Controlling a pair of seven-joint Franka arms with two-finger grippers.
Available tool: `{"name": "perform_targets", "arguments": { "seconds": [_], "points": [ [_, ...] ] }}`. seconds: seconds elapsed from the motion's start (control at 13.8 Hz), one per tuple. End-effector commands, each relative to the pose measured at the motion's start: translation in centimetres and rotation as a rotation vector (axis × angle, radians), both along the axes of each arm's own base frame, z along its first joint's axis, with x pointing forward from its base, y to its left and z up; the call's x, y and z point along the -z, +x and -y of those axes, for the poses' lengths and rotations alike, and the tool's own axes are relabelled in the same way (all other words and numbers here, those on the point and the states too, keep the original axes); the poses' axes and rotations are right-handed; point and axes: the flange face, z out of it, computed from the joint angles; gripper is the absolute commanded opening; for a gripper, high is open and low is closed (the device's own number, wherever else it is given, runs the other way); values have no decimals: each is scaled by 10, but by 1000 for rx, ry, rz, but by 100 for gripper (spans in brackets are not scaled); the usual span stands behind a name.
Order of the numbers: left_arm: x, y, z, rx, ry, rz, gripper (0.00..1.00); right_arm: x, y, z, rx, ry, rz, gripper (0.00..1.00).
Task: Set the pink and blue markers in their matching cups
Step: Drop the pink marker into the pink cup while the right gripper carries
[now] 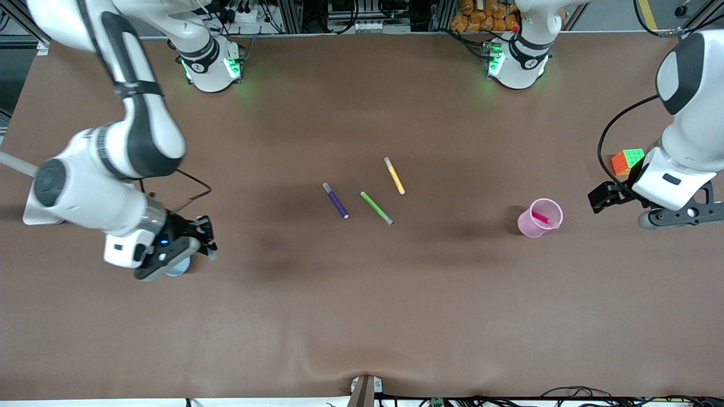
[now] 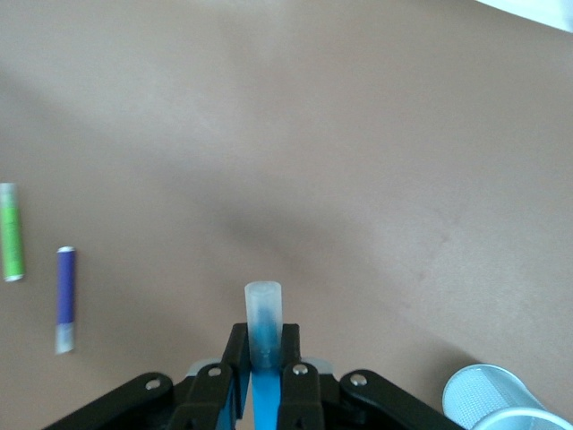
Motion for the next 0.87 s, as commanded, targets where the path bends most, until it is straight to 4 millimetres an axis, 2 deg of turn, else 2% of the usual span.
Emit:
{"name": "perform_targets", "arguments": {
  "seconds": [0.0, 0.22, 0.29, 0.36, 0.51, 0.8],
  "points": [
    [-25, -8, -1, -16, -4, -33, 100, -16, 1, 27, -38, 133, -13, 0],
    [-49, -12, -2, -31, -28, -35, 100, -22, 4, 53, -97, 236, 34, 0],
    [-61, -18, 1, -31, -37, -17, 100, -23, 4, 63, -124, 267, 61, 0],
    [-63, -22, 11, -18, -37, -15, 100, -23, 4, 74, -163, 307, 90, 0],
    [-74, -31, 17, -13, -24, -14, 100, -19, -1, 89, -247, 421, 107, 0],
    [-107, -59, 21, 75, -30, -33, 100, -16, -2, 121, -411, 464, 252, 0]
  ]
}}
